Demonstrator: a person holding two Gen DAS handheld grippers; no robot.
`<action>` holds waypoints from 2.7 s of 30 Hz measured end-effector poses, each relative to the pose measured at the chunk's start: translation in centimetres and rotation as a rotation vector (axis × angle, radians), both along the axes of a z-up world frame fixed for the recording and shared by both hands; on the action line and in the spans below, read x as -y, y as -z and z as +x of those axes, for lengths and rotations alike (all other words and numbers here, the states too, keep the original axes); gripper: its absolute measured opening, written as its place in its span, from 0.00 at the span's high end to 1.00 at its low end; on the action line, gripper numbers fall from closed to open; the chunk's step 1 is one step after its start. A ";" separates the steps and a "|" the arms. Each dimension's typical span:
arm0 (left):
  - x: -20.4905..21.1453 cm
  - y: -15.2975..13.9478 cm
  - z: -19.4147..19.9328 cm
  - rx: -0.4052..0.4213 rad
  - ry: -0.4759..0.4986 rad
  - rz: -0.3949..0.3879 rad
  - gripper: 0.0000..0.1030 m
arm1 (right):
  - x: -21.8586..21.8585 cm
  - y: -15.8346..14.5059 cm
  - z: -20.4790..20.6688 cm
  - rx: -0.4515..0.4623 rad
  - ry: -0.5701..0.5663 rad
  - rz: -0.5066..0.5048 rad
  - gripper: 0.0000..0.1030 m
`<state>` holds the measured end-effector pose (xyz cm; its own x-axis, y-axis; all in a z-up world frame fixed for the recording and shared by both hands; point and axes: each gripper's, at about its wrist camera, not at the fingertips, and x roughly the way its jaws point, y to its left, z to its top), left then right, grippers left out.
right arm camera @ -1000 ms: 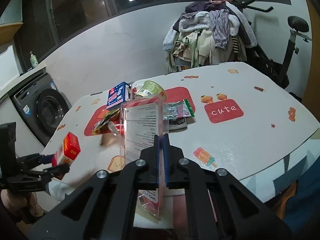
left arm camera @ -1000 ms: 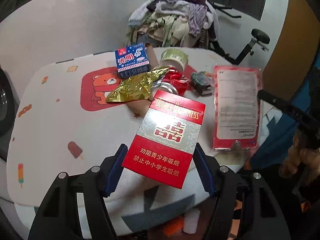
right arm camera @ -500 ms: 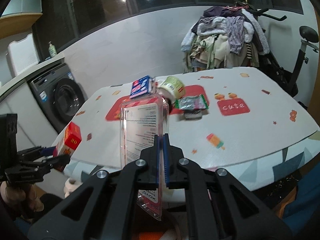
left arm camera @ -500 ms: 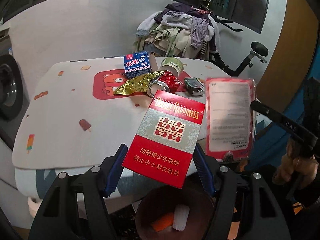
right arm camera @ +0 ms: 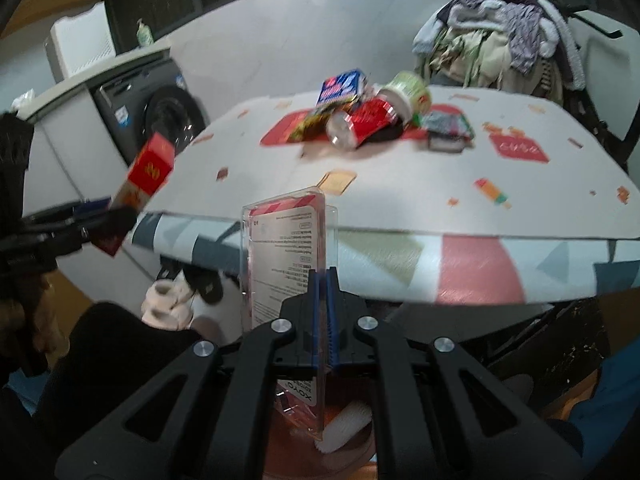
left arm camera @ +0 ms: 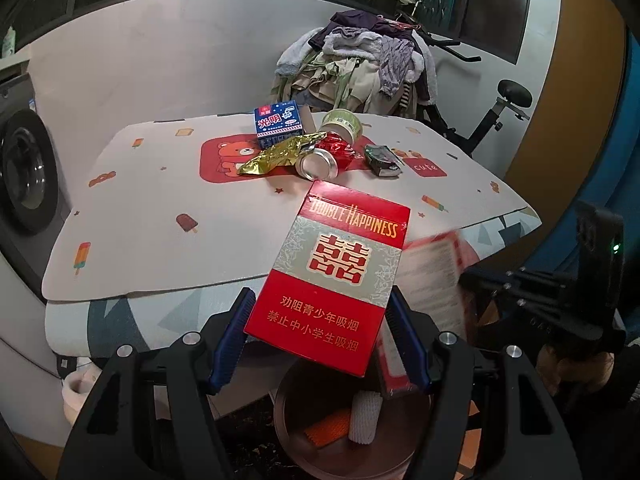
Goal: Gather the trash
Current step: 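Lift the blister pack and cigarette box and lower them over the bin, then open the right tool to drop the blister pack into the bin, then open the left tool to drop the red cigarette box into the bin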
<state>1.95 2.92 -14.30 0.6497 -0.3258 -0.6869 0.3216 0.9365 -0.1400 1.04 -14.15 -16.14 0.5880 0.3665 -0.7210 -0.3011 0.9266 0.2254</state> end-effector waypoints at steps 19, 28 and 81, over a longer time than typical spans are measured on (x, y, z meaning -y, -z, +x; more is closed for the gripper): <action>0.3 1.3 -0.2 -0.014 0.028 -0.014 0.37 | -3.0 6.0 -0.1 -0.207 -0.099 -0.063 0.92; 1.3 2.5 -0.6 -0.001 0.084 0.021 0.37 | -3.0 7.7 0.3 -0.292 -0.106 -0.063 0.85; 2.0 9.0 -0.3 -0.090 0.109 0.048 0.11 | 3.4 3.3 0.4 0.050 0.090 -0.121 0.05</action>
